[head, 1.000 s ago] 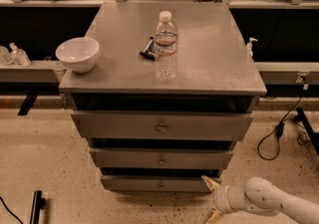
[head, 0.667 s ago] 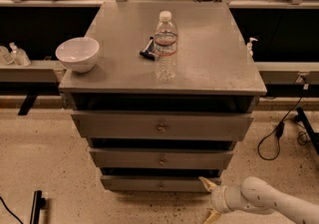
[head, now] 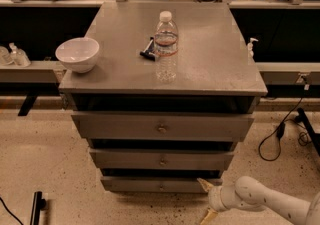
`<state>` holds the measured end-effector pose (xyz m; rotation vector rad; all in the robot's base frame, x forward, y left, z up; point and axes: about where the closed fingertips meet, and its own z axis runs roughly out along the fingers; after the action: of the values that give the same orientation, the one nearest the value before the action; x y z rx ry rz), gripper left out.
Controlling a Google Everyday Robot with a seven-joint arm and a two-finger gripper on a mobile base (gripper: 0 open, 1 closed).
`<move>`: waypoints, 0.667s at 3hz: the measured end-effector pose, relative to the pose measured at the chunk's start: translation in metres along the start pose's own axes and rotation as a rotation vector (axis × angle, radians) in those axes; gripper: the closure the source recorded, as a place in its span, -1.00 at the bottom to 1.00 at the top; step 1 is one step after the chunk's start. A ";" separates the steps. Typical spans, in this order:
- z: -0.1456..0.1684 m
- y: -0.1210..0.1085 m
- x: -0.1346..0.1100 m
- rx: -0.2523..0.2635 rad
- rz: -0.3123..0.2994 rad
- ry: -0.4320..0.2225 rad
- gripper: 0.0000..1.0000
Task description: Open bottom drawer
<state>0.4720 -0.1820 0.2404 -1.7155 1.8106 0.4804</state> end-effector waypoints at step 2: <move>0.015 -0.036 0.024 -0.009 -0.012 0.073 -1.00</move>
Offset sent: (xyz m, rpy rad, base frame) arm 0.0665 -0.0242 -0.0287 -0.1232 0.0017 0.0130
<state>0.5100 -0.1949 0.2183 -1.7702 1.8503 0.4259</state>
